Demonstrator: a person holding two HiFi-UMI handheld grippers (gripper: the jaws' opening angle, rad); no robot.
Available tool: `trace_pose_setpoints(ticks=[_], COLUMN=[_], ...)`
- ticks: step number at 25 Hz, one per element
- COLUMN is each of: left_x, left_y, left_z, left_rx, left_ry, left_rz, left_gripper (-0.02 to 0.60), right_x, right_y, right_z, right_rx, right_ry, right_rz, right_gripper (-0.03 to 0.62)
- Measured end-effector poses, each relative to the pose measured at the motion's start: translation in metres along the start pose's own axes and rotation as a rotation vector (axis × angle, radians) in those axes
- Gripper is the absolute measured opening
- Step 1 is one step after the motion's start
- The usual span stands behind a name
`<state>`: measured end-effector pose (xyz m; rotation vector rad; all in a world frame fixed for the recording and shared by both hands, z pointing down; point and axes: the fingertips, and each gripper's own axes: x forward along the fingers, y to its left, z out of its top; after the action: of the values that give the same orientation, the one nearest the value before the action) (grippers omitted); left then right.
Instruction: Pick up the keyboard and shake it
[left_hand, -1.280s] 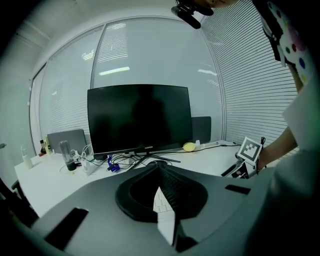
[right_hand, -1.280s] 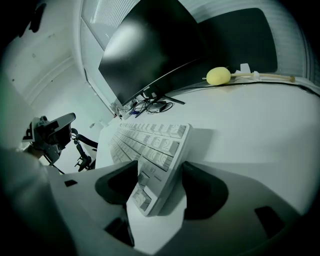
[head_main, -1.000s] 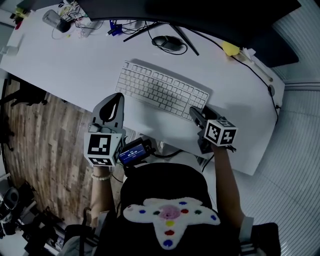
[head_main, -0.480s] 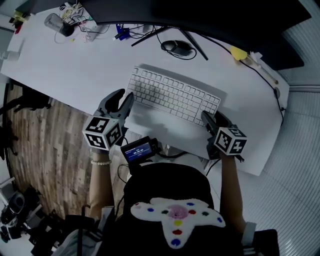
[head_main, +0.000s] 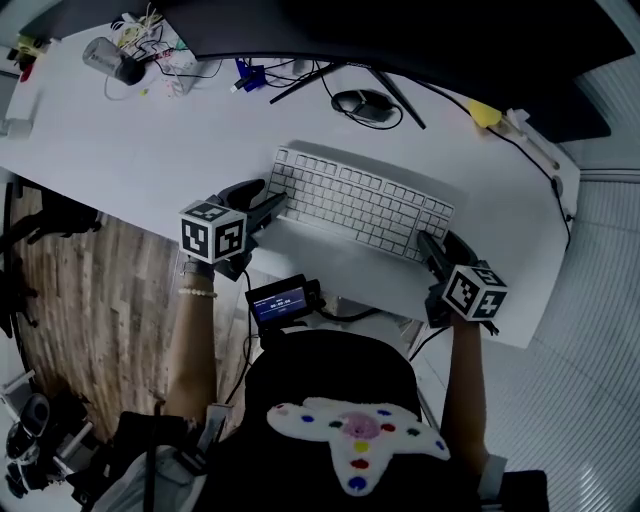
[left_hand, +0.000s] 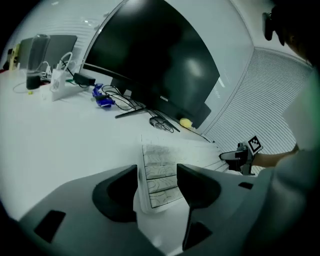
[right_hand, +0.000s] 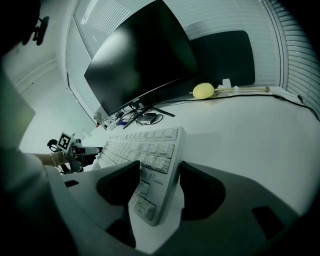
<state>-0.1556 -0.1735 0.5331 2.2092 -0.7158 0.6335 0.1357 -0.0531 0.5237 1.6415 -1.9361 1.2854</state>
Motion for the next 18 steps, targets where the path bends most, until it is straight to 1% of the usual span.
trace_pose_setpoints(ticks=[2, 4, 8, 12, 13, 16, 18], left_x=[0.004, 0.007, 0.011, 0.015, 0.017, 0.021, 0.023], left_y=[-0.001, -0.003, 0.0, 0.002, 0.0, -0.008, -0.008], left_z=[-0.002, -0.003, -0.003, 0.001, 0.002, 0.002, 0.001], left_rx=[0.003, -0.002, -0.035, -0.058, -0.059, -0.028, -0.028], left_ry=[0.045, 0.066, 0.079, 0.08, 0.084, 0.105, 0.111], left_rz=[-0.026, -0.05, -0.081, -0.098, -0.101, -0.098, -0.103], left_gripper=[0.254, 0.265, 0.282, 0.275, 0.262, 0.261, 0.261], right_x=[-0.006, -0.008, -0.006, -0.003, -0.003, -0.007, -0.006], right_y=[0.003, 0.004, 0.001, -0.002, -0.004, -0.009, -0.009], right_z=[0.003, 0.005, 0.004, 0.0, -0.001, -0.003, -0.005], right_rx=[-0.001, -0.003, -0.002, 0.002, 0.003, 0.007, 0.014], right_ry=[0.001, 0.002, 0.005, 0.009, 0.008, 0.002, 0.007], right_rz=[-0.008, -0.013, -0.022, -0.02, -0.017, -0.011, -0.017], right_gripper=[0.267, 0.267, 0.267, 0.267, 0.267, 0.267, 0.267])
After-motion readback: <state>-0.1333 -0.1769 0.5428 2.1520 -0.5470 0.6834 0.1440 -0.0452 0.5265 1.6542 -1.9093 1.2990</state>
